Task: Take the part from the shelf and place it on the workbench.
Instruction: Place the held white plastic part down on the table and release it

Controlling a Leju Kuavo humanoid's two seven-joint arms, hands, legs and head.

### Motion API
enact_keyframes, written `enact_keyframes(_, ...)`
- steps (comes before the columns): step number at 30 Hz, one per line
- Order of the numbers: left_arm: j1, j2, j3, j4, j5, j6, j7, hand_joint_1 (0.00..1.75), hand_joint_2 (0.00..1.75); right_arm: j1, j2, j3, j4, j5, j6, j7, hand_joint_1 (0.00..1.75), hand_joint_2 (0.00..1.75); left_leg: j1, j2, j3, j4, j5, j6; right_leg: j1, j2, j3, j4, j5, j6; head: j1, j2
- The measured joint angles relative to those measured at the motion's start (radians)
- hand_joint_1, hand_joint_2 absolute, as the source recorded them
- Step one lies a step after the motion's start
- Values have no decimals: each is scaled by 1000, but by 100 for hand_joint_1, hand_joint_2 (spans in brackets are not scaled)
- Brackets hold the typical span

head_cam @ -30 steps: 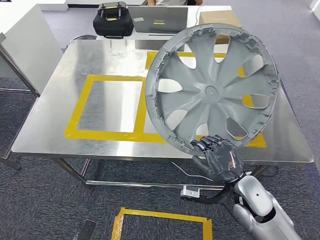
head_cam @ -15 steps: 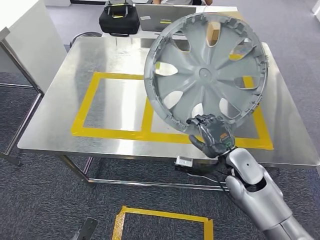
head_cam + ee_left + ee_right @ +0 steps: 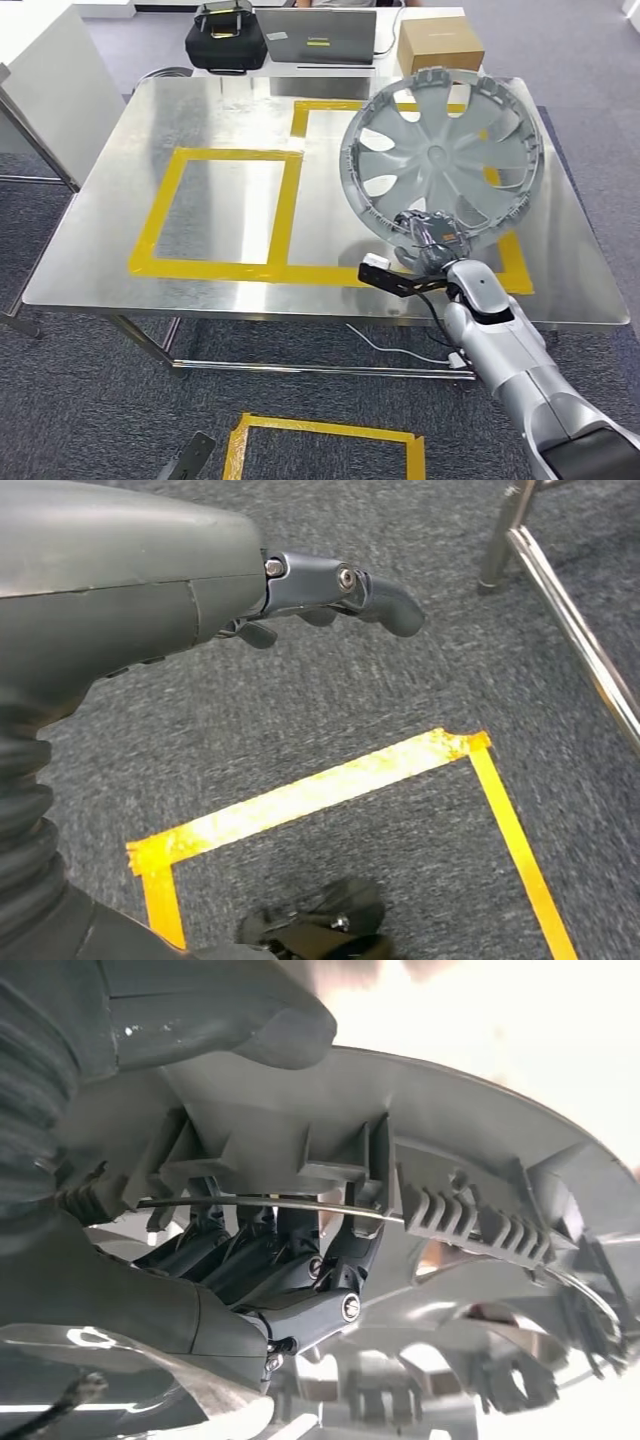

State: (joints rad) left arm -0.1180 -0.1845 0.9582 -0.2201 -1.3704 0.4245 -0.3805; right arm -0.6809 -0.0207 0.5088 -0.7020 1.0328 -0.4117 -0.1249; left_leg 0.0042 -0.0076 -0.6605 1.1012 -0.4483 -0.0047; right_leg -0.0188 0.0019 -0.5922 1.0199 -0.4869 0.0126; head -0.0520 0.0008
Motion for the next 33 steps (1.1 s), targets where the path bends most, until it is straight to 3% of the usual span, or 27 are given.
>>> enact_keyframes(2, -2, -2, -6, 0, 0, -7, -3, 0, 175, 2, 7, -9, 68, 7, -15, 0, 175, 175, -4, -1, 24, -60, 7, 8, 2, 1, -5, 0, 0, 9, 1, 0)
enact_keyframes(4, -2, -4, -8, 0, 0, -11, -7, 0, 175, 6, 11, -15, 115, 8, -15, -2, 175, 175, -4, 0, 26, -71, 2, 17, 2, 1, -9, -2, 0, 21, 1, 0)
enact_keyframes(6, -3, -5, -11, 0, 0, -12, -11, 0, 175, 4, 13, -19, 152, 7, 4, -5, 175, 175, -1, 0, 31, -80, 6, 27, 0, 0, -23, 18, -18, 30, 2, 0)
enact_keyframes(9, -7, -7, -15, 0, 0, -12, -17, 0, 175, -4, 14, -23, 196, 2, 36, -16, 175, 175, 1, 1, 36, -84, 7, 38, 0, 0, -106, 184, -94, 34, 4, 0)
enact_keyframes(10, -7, -7, -15, 0, 0, -12, -18, 0, 175, -5, 15, -24, 204, 0, 43, -21, 175, 175, 1, 1, 37, -84, 6, 40, 0, -1, -138, 243, -111, 36, 4, 0)
enact_keyframes(11, -6, -7, -15, 0, 0, -12, -18, 0, 175, -5, 15, -26, 210, -3, 48, -25, 175, 175, 1, 1, 39, -84, 4, 41, 0, -1, -156, 272, -109, 37, 4, 0)
enact_keyframes(12, -6, -7, -15, 0, 1, -12, -18, 0, 175, -6, 15, -28, 216, -5, 51, -29, 131, 175, 1, 0, 42, -83, 2, 40, -1, -1, -156, 264, -90, 38, 4, 0)
enact_keyframes(13, -6, -7, -15, 0, 1, -12, -20, 0, 175, -7, 15, -31, 220, -7, 53, -33, 87, 175, 2, 0, 46, -83, 0, 39, -1, -2, -137, 220, -56, 38, 4, 0)
enact_keyframes(15, -6, -7, -17, 0, 1, -16, -29, 0, 175, -9, 15, -35, 226, -14, 56, -48, 0, 175, 0, -1, 51, -77, -7, 32, -1, -3, -70, 86, 3, 35, 4, 0)
enact_keyframes(17, -7, -7, -20, 0, 0, -25, -42, 0, 175, -7, 18, -40, 227, -32, 55, -76, 0, 175, -3, -3, 51, -73, -11, 21, 1, -3, -28, 10, 19, 27, 2, 0)
enact_keyframes(20, -7, -5, -24, 0, 0, -32, -53, 0, 175, 0, 23, -48, 227, -57, 51, -110, 0, 175, -1, -2, 53, -72, -13, 5, 3, 0, -21, 2, 20, 10, 0, 0)
enact_keyframes(22, -8, -4, -24, 0, 3, -29, -50, 0, 87, 4, 27, -49, 224, -66, 42, -125, 0, 175, 2, -1, 36, -26, -47, -6, -2, -2, -17, -2, 22, -1, -4, 0)
enact_keyframes(24, -7, -4, -24, 0, 7, -19, -40, 0, 0, 20, 29, -55, 207, -90, 22, -162, 0, 175, 4, 0, -17, 95, -111, -14, -2, -3, -16, -2, 22, -7, -8, 0)
enact_keyframes(26, -5, -3, -24, 0, 9, -10, -34, 0, 0, 53, 32, -62, 160, -126, -3, -215, 0, 175, 6, 0, -61, 195, -145, -18, -1, -3, -16, -2, 21, -8, -8, 0)
enact_keyframes(27, -4, -3, -24, 0, 10, -7, -33, 0, 0, 72, 35, -64, 124, -140, -11, -232, 0, 175, 6, 0, -59, 196, -134, -18, -1, -3, -16, -2, 21, -8, -8, 0)
enact_keyframes(28, -4, -2, -24, 0, 10, -5, -33, 0, 0, 90, 37, -64, 80, -148, -16, -238, 0, 175, 6, 0, -41, 158, -107, -16, -1, -1, -15, -2, 21, -8, -8, 0)
enact_keyframes(30, -5, 0, -25, 0, 13, -2, -33, 0, 0, 118, 40, -62, -15, -156, -19, -231, 0, 175, 4, 0, 23, 26, -44, -7, 1, 1, -14, -1, 21, -5, -8, 0)
enact_keyframes(31, -6, 1, -25, 0, 15, -1, -33, 0, 0, 127, 41, -61, -60, -162, -22, -229, 0, 175, 3, 0, 49, -28, -28, -3, 3, 2, -16, 0, 21, -2, -8, 0)
enact_keyframes(33, -4, 2, -25, 0, 23, 3, -33, 0, 0, 149, 42, -58, -151, -187, -30, -230, 0, 175, -1, 0, 67, -72, -24, 4, 5, 3, -19, -1, 22, 9, -7, 0)
